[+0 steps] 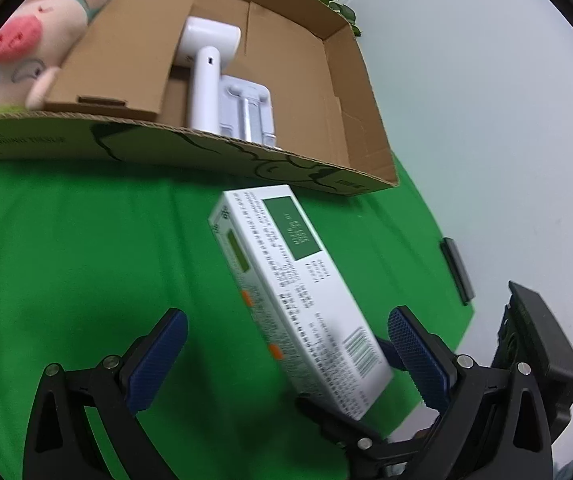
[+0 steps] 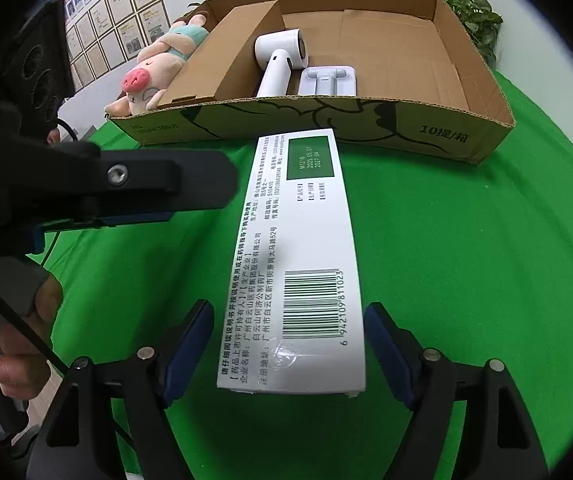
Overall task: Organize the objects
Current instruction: 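Grasp the white medicine box with the right gripper and lift it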
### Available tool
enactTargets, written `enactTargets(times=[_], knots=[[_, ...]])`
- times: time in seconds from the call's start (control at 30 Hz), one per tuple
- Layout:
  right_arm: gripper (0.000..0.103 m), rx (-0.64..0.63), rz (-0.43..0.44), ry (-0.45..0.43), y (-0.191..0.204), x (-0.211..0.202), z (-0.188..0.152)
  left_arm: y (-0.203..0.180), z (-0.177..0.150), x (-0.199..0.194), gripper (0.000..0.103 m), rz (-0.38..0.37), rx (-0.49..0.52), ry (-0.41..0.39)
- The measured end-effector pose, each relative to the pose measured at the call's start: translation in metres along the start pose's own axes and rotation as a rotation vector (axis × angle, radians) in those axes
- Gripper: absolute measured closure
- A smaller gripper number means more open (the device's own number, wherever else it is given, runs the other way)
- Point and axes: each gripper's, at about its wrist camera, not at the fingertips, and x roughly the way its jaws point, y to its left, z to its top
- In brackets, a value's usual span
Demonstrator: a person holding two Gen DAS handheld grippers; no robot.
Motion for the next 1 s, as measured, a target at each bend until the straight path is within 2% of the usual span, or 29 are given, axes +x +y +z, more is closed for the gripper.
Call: enactTargets(times=[0.13,0.17,0.2,0.33,0.4,0.47,0.6,0.7,0.8,0.87,1.0], knots=[[0.026,0.014,-0.006,0.003,-0.002,0.000,-0.002,0.000,0.002,0.009,0.002,-0.038,-0.015,0.029],[0.029,0.009,-0.009,0.003,-0.001,-0.002,-0.003,0.000,0.002,0.013,0.003,-0.055,-0.022,0.046],[0.041,0.001,-0.018,0.004,0.000,-0.002,-0.003,0.001,0.001,0.014,0.003,-0.065,-0.027,0.052],[0.040,-0.011,-0.034,0.007,0.005,-0.004,-0.008,-0.001,-0.002,0.022,0.003,-0.094,-0.029,0.077],[0.041,0.005,-0.009,0.012,0.005,-0.002,-0.008,-0.001,-0.003,0.027,0.006,-0.106,-0.031,0.096],[0.041,0.038,0.053,0.023,0.004,-0.003,-0.008,0.000,-0.003,0.029,0.007,-0.112,-0.043,0.100],[0.041,0.049,0.061,0.020,0.005,-0.004,-0.010,0.001,-0.005,0.031,0.010,-0.098,-0.049,0.104],[0.041,0.034,0.050,0.020,0.007,-0.005,-0.012,0.002,-0.006,0.029,0.017,-0.086,-0.050,0.103],[0.041,0.028,0.040,0.019,0.008,-0.006,-0.014,0.006,-0.007,0.027,0.026,-0.077,-0.056,0.109],[0.041,0.027,0.033,0.019,0.008,-0.008,-0.015,0.006,-0.009,0.028,0.036,-0.072,-0.057,0.118],[0.041,0.018,0.015,0.026,0.009,-0.011,-0.019,0.007,-0.011,0.029,0.047,-0.061,-0.077,0.128]])
